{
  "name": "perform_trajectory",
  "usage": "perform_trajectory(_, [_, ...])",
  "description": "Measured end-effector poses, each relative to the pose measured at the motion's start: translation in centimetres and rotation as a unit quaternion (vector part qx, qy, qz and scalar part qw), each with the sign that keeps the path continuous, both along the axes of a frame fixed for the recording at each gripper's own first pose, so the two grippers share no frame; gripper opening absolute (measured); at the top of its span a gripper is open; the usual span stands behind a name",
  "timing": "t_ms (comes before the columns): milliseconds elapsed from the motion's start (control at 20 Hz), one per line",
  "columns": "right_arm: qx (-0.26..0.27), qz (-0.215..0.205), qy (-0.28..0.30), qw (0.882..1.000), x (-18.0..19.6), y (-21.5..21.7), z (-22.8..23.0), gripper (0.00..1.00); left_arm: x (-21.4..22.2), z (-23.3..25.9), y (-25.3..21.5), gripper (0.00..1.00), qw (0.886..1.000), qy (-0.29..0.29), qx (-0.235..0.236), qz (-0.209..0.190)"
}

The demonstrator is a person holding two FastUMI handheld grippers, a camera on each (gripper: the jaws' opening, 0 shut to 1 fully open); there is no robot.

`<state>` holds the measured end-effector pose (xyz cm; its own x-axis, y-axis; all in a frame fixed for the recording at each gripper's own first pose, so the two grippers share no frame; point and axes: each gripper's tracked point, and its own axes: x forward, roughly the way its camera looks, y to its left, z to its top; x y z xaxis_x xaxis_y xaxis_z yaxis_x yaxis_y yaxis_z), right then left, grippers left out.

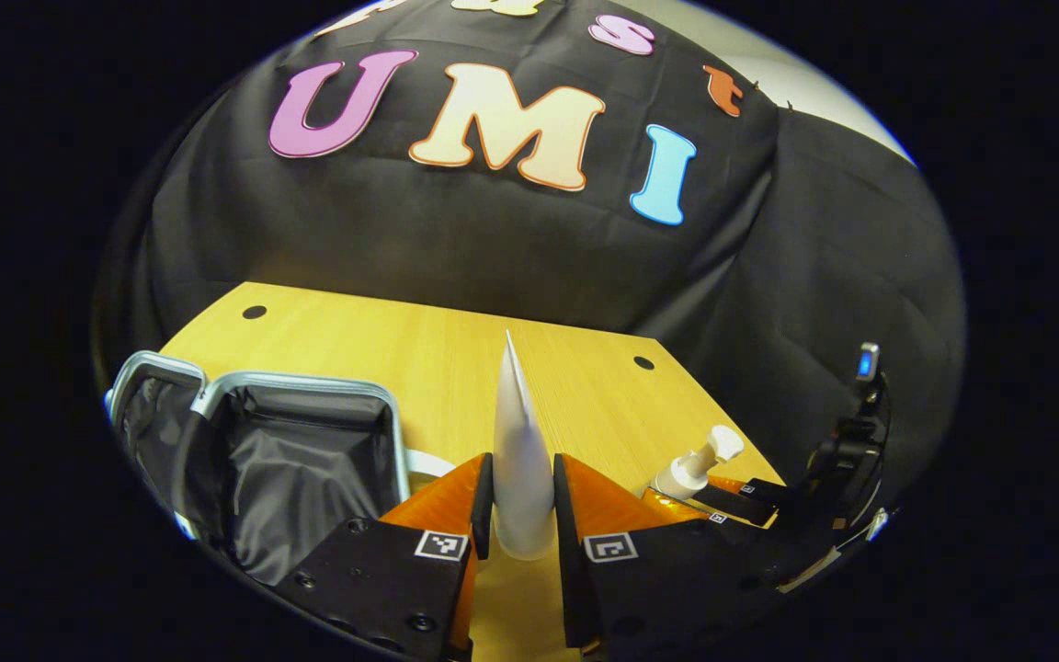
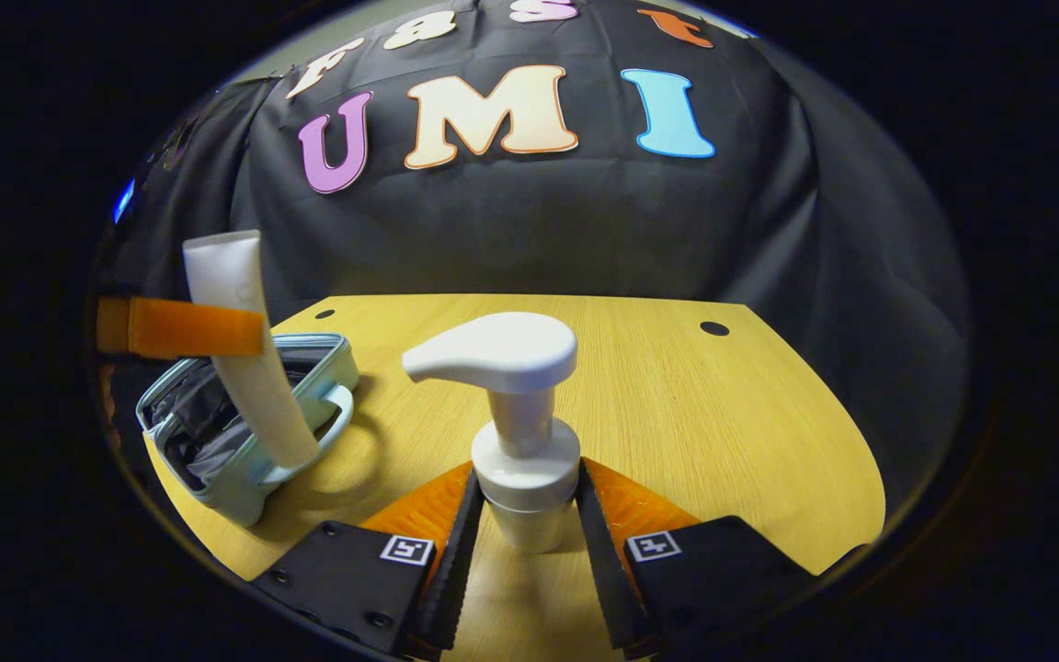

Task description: First open the suitcase, pack the skin care products into it, and then close the suitcase.

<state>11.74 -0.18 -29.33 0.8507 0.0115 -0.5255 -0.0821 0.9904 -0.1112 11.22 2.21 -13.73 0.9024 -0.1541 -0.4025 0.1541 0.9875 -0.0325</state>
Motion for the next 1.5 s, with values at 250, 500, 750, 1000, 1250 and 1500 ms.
perform_trajectory(250, [0.009, 0.001, 0.015, 1.0, -0.6, 1.2, 0.0, 0.6, -2.5, 4.1, 8.9, 0.31, 0.997, 0.015, 0.068, 0.038])
perform_trajectory(500, [0.032, 0.011, 0.041, 0.999, -1.8, 4.5, 1.0, 0.6, -5.5, 1.3, 16.2, 0.31, 0.984, 0.118, 0.124, 0.053])
perform_trajectory(750, [0.06, 0.036, 0.089, 0.994, -4.0, 10.0, 2.8, 0.61, -5.9, -2.5, 19.4, 0.32, 0.975, 0.198, 0.079, 0.069])
perform_trajectory(1000, [0.115, 0.066, 0.118, 0.984, -5.0, 16.7, 4.9, 0.61, -3.3, -1.8, 21.4, 0.26, 0.98, 0.181, 0.036, 0.081])
perform_trajectory(1250, [0.164, 0.115, 0.161, 0.966, -4.3, 24.1, 4.8, 0.61, -3.9, 3.8, 23.2, 0.81, 0.993, 0.07, -0.013, 0.099])
perform_trajectory(1500, [0.154, 0.15, 0.214, 0.953, -4.3, 28.8, 1.4, 0.61, -7.9, 9.7, 29.6, 0.96, 0.984, -0.025, -0.019, 0.176])
